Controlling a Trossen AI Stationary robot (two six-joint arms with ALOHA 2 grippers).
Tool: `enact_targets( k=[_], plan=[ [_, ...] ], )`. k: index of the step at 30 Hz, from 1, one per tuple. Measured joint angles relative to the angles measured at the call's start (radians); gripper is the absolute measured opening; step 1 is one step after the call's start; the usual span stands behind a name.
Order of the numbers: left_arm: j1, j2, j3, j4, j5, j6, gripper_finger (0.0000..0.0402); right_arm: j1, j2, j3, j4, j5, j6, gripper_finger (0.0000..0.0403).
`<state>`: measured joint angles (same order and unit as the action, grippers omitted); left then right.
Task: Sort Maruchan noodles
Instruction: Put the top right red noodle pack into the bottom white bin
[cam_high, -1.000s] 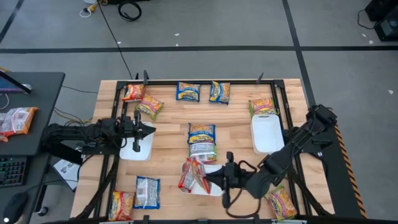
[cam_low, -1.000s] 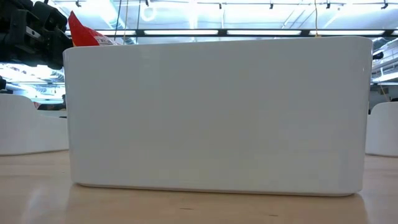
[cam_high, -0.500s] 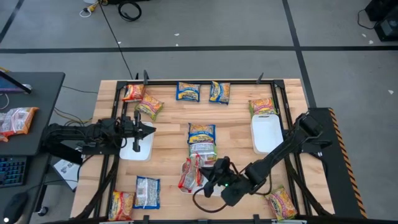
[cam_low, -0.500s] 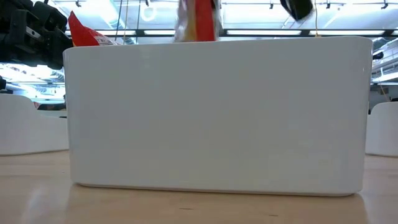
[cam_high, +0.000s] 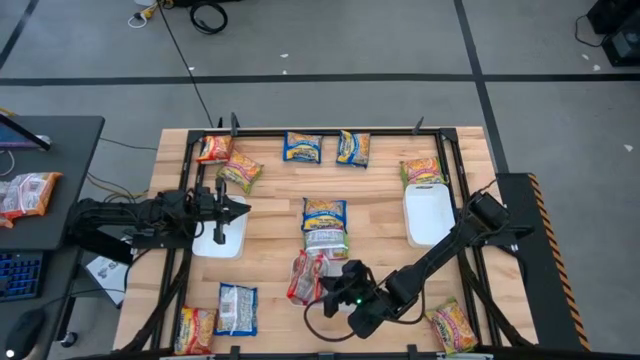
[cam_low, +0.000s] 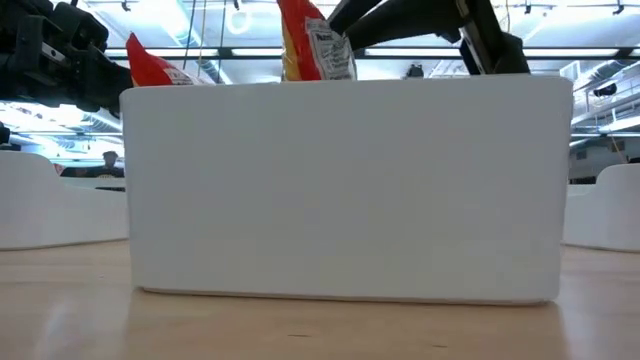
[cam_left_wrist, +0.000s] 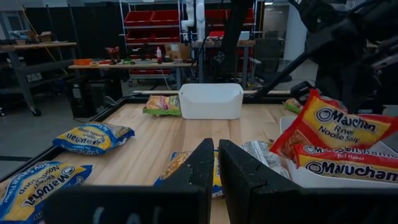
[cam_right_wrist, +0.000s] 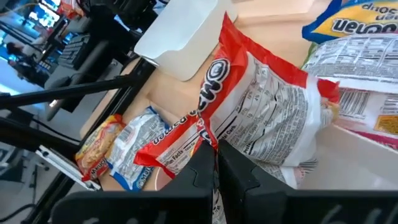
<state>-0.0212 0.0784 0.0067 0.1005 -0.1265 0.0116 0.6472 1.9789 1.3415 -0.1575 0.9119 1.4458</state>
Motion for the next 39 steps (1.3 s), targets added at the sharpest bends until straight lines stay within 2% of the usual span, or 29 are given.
enact_targets(
  k=[11, 19, 33, 39],
  plan=[
    [0.0, 0.0, 0.0, 0.005, 0.0, 0.0, 0.0032, 0.024, -0.049, -0.001, -0.001, -0.012, -0.006, 0.0012],
    [0.0, 0.0, 0.0, 0.005, 0.0, 0.0, 0.0032, 0.024, -0.051, -0.001, -0.008, -0.104, 0.027, 0.0012],
    [0.0, 0.0, 0.0, 0.005, 0.0, 0.0, 0.0032, -0.042, -0.051, -0.001, -0.021, -0.14, 0.028, 0.0012],
    [0.0, 0.0, 0.0, 0.005, 0.0, 0.0, 0.0032, -0.055, -0.051, -0.001, -0.022, -0.153, -0.06, 0.0032]
  ],
)
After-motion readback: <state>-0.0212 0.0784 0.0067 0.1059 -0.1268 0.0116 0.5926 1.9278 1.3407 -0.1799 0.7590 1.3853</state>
